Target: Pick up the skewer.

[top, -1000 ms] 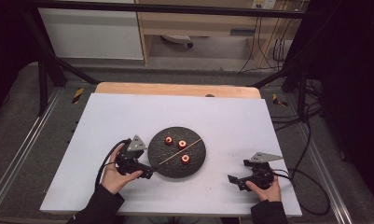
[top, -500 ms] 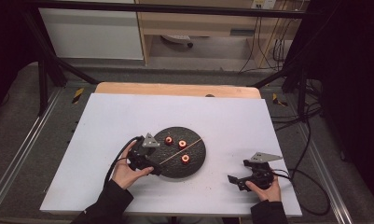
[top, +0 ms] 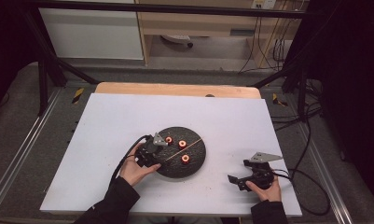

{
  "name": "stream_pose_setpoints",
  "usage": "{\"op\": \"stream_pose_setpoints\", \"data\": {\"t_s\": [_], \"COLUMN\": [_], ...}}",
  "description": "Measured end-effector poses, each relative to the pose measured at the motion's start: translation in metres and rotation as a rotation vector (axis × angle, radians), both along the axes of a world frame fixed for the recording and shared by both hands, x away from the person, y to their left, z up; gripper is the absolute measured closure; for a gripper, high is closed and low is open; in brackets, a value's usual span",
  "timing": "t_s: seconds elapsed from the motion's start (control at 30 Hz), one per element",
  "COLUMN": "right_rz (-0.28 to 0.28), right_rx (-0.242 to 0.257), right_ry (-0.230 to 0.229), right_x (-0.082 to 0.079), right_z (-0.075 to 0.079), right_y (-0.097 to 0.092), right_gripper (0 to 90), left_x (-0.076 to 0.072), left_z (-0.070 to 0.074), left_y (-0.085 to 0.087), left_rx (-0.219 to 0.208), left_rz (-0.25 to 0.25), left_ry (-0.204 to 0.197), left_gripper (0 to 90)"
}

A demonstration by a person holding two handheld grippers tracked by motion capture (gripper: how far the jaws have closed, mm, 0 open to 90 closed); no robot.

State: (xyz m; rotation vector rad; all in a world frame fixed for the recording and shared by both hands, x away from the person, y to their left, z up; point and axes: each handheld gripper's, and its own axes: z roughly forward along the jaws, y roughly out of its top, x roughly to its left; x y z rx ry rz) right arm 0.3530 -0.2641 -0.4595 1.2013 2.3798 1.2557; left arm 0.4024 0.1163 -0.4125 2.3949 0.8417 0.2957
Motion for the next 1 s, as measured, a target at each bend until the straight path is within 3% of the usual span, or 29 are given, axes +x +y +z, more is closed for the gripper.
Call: {"op": "stream_pose_setpoints", "data": {"t_s": [0.3,0.5,1.0], "right_rz": [0.002,0.002,0.002], "right_rx": [-0.002,0.000,0.000], "right_ry": [0.000,0.000,0.003], "right_x": [0.000,0.000,0.000], "right_z": [0.000,0.000,0.000], "right_y": [0.000,0.000,0.000], "right_gripper": [0.7,0.7,0.7], "left_x": [0.005,0.005,0.004], "left_z": [-0.004,-0.003,-0.004], "left_y": [-0.008,-0.014,-0.017], "left_rx": [0.034,0.065,0.113], "left_rz": [-0.027,-0.040,-0.047], "left_ry": [0.041,0.047,0.051], "left_gripper": [55.4,66.8,82.2]}}
